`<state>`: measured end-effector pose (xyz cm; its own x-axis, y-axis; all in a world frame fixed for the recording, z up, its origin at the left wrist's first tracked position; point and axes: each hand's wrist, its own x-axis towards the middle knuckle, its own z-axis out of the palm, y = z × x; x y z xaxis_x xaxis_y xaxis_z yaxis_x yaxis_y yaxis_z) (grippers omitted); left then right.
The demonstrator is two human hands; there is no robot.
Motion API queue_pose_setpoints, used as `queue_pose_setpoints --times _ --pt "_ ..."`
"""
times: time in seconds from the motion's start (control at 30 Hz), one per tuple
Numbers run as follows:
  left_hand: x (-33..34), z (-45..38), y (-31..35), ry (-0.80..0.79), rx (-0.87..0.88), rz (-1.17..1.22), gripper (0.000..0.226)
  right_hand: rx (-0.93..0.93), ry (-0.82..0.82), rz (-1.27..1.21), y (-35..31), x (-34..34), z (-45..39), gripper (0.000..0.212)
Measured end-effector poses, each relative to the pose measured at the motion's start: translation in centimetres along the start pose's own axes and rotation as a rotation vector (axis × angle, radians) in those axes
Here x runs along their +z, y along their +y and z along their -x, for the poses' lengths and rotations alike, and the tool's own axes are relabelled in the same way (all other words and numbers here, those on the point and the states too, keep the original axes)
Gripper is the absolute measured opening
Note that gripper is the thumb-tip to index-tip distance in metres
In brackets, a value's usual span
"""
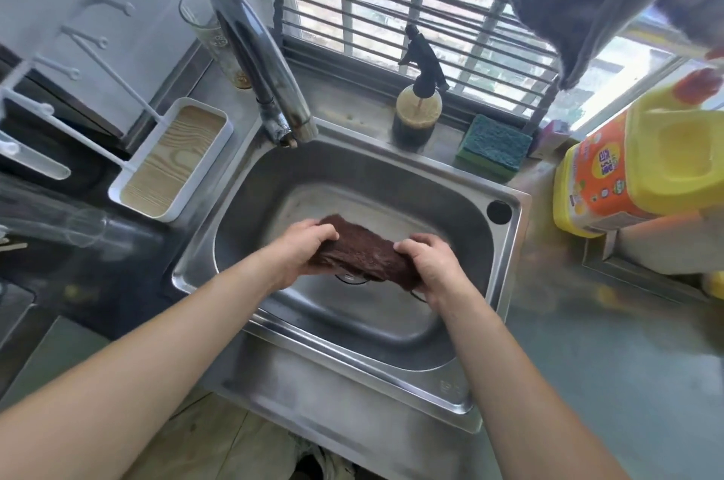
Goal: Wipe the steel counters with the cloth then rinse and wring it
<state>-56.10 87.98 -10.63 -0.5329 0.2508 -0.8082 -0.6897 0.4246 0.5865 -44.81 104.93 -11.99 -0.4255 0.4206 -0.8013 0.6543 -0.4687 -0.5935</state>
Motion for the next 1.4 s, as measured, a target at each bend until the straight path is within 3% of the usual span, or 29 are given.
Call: queue_pose_setpoints --times 0.1,0.23,0.33,0.43,0.53,0.63,0.7,0.77,0.87,0.93,1.0,1.07,1.13,1.3,1.4 --pt "2.6 1.6 -0.4 0.065 -0.058 0.007 0.008 -0.060 0.005 0.147 0.4 -0.4 0.5 0.029" --pt "7.1 3.8 -1.3 0.215 0.300 -0.052 0.008 -0.359 0.162 0.172 0.2 -3.6 2.2 0.029" --pt "11.7 5.9 -1.8 0.116 0.525 -0.169 0.014 -0.612 0.349 0.209 -0.2 -8.1 3.6 0.029" --pt "17.1 7.3 -2.4 -0.024 0.635 -0.168 0.016 -0.742 0.607 0.183 -0.1 -13.2 5.3 0.023" --pt "21.9 8.1 -3.0 -0.188 0.617 -0.065 0.023 -0.792 0.795 0.189 1.4 -18.3 5.6 0.020" --pt "25.0 7.3 -4.0 -0.187 0.390 -0.125 0.022 -0.586 0.848 0.259 3.9 -22.4 4.3 0.019" --pt "26.2 7.0 -4.3 -0.123 0.263 -0.290 0.023 -0.413 0.823 0.374 5.2 -24.1 3.7 0.015" --pt "26.4 7.2 -3.5 -0.014 0.316 -0.651 0.022 -0.419 0.802 0.472 6.2 -24.9 3.7 0.015" --pt "26.6 7.8 -2.2 0.187 0.492 -1.101 0.018 -0.468 0.875 0.580 6.6 -24.8 4.2 0.024" --pt "27.0 8.1 -1.8 0.271 0.728 -1.349 0.034 -0.520 0.989 0.680 6.7 -24.5 4.5 0.029" --pt "27.4 7.8 -2.2 0.202 1.050 -1.468 0.050 -0.719 0.879 0.763 7.0 -24.3 4.2 0.032" --pt "27.2 7.1 -2.5 0.027 1.210 -1.548 0.054 -0.754 0.680 0.854 7.5 -23.9 3.7 0.036" --pt "26.9 6.3 -2.7 -0.052 1.135 -1.626 0.054 -0.691 0.646 0.922 7.9 -23.7 3.3 0.040" --pt "27.2 6.1 -2.9 -0.067 0.996 -1.690 0.066 -0.646 0.635 0.988 7.7 -22.8 3.3 0.045" --pt "26.9 7.0 -2.1 -0.093 0.984 -1.583 0.071 -0.627 0.540 0.826 6.4 -24.0 3.7 0.041"
